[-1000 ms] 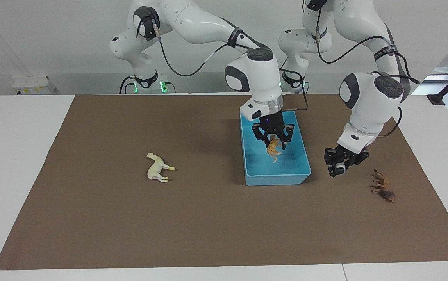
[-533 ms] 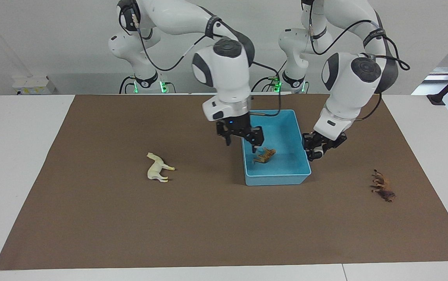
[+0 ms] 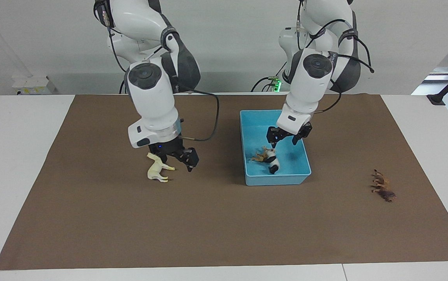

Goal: Put all toys into storage box

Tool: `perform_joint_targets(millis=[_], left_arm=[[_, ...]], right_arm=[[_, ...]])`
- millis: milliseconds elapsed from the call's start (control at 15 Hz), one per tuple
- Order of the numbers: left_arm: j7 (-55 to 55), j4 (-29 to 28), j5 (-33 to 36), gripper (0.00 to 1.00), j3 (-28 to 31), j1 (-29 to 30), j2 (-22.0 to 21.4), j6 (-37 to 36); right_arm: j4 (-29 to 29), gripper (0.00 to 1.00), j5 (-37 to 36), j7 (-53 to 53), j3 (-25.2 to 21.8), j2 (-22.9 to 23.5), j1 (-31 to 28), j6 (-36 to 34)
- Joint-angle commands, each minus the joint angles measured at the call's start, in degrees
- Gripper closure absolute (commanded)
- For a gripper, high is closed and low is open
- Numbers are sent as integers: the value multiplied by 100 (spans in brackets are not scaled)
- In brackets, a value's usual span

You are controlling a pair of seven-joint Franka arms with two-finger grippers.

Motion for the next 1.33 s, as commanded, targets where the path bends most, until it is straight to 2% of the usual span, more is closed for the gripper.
perform_joint_targets(millis=[0, 333, 600, 800, 867, 933, 1000, 1067, 1133, 1267], left_arm=[[1452, -198, 36, 0, -11, 890, -123, 355], [3615, -199, 36, 0, -28, 2288, 70, 1366], [4751, -216, 27, 0, -28, 2939, 422, 1876], [4972, -164, 27, 0, -28, 3116, 711, 2350], [4972, -94, 44, 0, -20, 3169, 895, 2535], [4981, 11, 53, 0, -20, 3204, 1123, 2754], [4981, 39, 45, 0, -11, 3204, 1256, 2922], [4973, 39, 36, 0, -11, 3213, 1344, 3098], [4964, 21, 36, 0, -11, 3231, 1441, 3291], [4964, -5, 36, 0, 7, 3231, 1617, 3494]], right_arm=[[-1185, 0, -178, -383, 63, -557, -162, 581], [-1871, 0, -258, -1006, 63, -399, -215, 1371], [-2083, 0, -258, -1218, 63, -363, -223, 1618], [-2240, 0, -258, -1456, 63, -346, -232, 1889], [-2363, 12, -258, -1456, 63, -302, -223, 2134], [-2477, 32, -258, -1456, 63, -249, -223, 2433], [-2539, 58, -258, -1413, 72, -240, -215, 2610], [-2531, 100, -258, -1378, 72, -240, -180, 2568], [-2496, 100, -258, -1369, 72, -240, -145, 2489], [-2025, 100, -240, -1194, 72, -249, -127, 1659]])
